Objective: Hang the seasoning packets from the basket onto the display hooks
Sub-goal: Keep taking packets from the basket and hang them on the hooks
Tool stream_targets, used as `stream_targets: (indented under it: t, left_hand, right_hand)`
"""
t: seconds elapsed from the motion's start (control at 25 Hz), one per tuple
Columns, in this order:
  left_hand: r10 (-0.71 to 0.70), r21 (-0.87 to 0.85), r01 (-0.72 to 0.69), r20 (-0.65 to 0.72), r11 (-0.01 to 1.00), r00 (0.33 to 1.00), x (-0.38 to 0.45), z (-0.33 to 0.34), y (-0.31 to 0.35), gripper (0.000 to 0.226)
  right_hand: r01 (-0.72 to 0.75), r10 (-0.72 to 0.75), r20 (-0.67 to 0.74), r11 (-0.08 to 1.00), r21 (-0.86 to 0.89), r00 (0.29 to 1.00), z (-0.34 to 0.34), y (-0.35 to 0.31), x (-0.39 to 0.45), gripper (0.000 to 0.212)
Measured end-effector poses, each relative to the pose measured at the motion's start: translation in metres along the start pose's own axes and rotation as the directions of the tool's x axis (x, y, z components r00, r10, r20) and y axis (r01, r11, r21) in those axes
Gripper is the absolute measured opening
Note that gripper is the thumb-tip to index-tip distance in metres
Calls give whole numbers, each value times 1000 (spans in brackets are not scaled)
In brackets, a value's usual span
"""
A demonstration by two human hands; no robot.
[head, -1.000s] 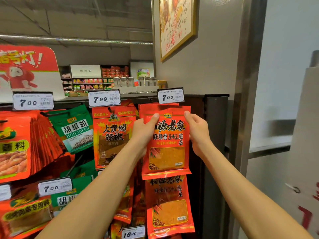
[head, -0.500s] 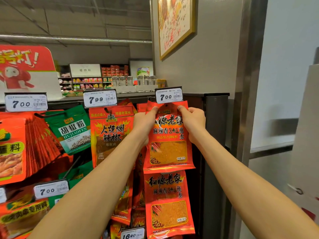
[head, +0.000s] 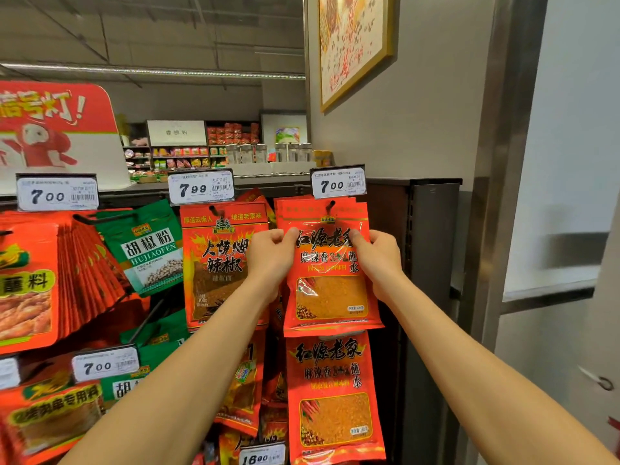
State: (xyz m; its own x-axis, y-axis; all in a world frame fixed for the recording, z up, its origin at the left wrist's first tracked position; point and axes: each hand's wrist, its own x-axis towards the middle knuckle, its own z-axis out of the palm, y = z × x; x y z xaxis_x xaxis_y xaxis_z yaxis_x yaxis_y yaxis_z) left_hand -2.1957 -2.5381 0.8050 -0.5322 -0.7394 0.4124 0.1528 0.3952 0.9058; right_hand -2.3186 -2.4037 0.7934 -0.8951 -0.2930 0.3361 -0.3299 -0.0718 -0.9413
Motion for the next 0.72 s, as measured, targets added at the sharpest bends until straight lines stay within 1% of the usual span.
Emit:
stream_targets:
  t: [0.08,0.16,0.28,0.32,0.36,0.44,0.52,0.6,0.64,0.72]
  left_hand:
    - [-34,52,38,-65,998,997,16,5,3,36]
    - [-96,92,108,-125,990,987,29,12,7,31]
    - [-170,117,198,-213,973,962,41,20,5,47]
    - [-181,106,208,-221,972,958,41,20,7,46]
    - [-181,94,202,-198,975,963,41,20,8,40]
    - [-178,60,185,-104,981,979,39,14,6,24]
    - [-185,-18,185,-14,983,983,29,2,7,24]
    - [-135,-54,138,51,989,989,11,-12,11,29]
    - [-92,-58,97,76,994,993,0,-21,14,27]
    - [-28,-79,38,132,996,991,-27,-46,15,14]
  right_hand:
    - [-26,26,-13,999,-43,1000,10,-2,16,33]
    - [-56,56,8,996,-65,998,19,-2,32,32]
    - [-87,89,14,990,-114,996,27,1,52,34]
    - [-94,97,18,988,-122,995,28,2,55,34]
    - [-99,102,22,988,-118,995,28,3,55,34]
    - [-102,106,34,990,-101,994,23,5,48,32]
    - [-90,92,12,988,-123,996,13,7,32,34]
    - [-35,27,-46,983,-178,999,-2,4,11,39]
    - [2,-17,-83,985,-173,996,-10,1,-1,38]
    - [46,-55,-119,996,-80,991,-22,-6,-33,23]
